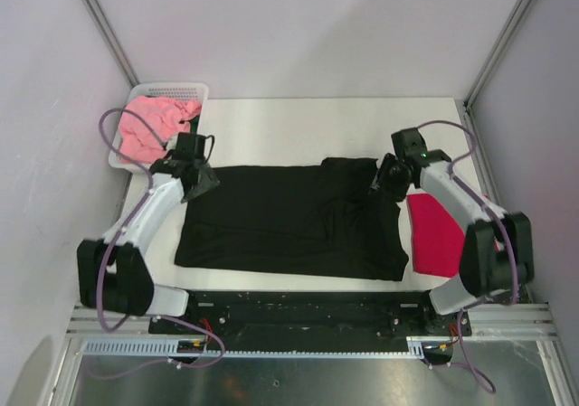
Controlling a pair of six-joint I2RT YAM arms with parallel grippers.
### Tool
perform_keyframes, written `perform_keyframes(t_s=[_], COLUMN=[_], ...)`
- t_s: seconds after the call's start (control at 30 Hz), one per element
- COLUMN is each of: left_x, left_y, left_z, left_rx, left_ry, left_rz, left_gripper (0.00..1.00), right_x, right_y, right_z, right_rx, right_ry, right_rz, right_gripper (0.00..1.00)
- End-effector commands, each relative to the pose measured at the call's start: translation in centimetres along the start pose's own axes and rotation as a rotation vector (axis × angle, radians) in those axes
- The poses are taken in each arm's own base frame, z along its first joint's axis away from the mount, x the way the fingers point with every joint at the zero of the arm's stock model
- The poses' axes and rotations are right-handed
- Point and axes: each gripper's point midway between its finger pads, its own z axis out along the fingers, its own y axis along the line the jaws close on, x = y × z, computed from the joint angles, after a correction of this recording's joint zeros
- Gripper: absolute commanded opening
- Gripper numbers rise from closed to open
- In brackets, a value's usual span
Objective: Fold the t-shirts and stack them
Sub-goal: Fold the flattened tshirt in 1/3 of the way, then grap the side of the flattened tshirt furthest away from the robot with both arms
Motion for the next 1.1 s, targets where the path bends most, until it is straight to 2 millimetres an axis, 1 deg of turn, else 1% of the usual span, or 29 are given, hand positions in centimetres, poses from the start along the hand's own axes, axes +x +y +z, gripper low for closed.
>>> perform_keyframes(t_s=[0.0, 0.1, 0.17, 0.27, 0.33, 0.4, 0.5, 0.6, 0.73, 0.8, 0.93, 1.07], left_x=[-2.7, -3.6, -3.6, -3.7, -4.3, -5.1, -6.4, -7.2, -6.8, -6.8, -7.2, -7.3], left_y=[-6.1, -9.4, -11.0, -12.0, -11.8, -11.5, -10.8, -9.2, -7.6, -7.1, -6.8, -6.9], left_z=[1.9, 3.2, 4.3, 5.7, 6.8, 7.9, 9.6, 11.6, 14.4, 15.3, 16.7, 17.5], left_rx=[0.162, 0.229, 0.253, 0.245, 0.201, 0.159, 0.074, -0.028, -0.093, -0.114, -0.139, -0.147], left_ry=[-0.041, -0.034, -0.011, -0.007, -0.025, -0.042, -0.074, -0.088, -0.044, -0.027, -0.021, -0.015], left_rz=[0.089, 0.122, 0.151, 0.177, 0.190, 0.190, 0.185, 0.151, 0.098, 0.081, 0.070, 0.067], left_gripper=[0.65, 0.64, 0.64, 0.65, 0.65, 0.66, 0.65, 0.64, 0.62, 0.62, 0.61, 0.61], right_x=[-7.2, -10.7, -12.8, -15.1, -16.0, -16.4, -16.8, -16.8, -16.5, -16.3, -16.1, -15.6], right_y=[3.8, 4.4, 4.8, 4.9, 5.1, 5.4, 5.5, 5.4, 5.2, 5.1, 5.2, 5.4], right_z=[2.8, 4.9, 6.4, 9.1, 10.6, 11.9, 13.2, 14.0, 14.6, 14.8, 15.1, 15.5], right_rx=[-0.095, -0.093, -0.079, -0.031, -0.020, -0.020, -0.017, -0.010, -0.008, -0.009, -0.022, -0.034], right_ry=[-0.140, -0.182, -0.198, -0.190, -0.184, -0.172, -0.165, -0.160, -0.148, -0.142, -0.130, -0.112], right_rz=[-0.072, -0.078, -0.090, -0.104, -0.110, -0.111, -0.112, -0.115, -0.117, -0.119, -0.124, -0.130], right_gripper=[0.49, 0.52, 0.54, 0.57, 0.57, 0.58, 0.58, 0.58, 0.58, 0.58, 0.57, 0.56])
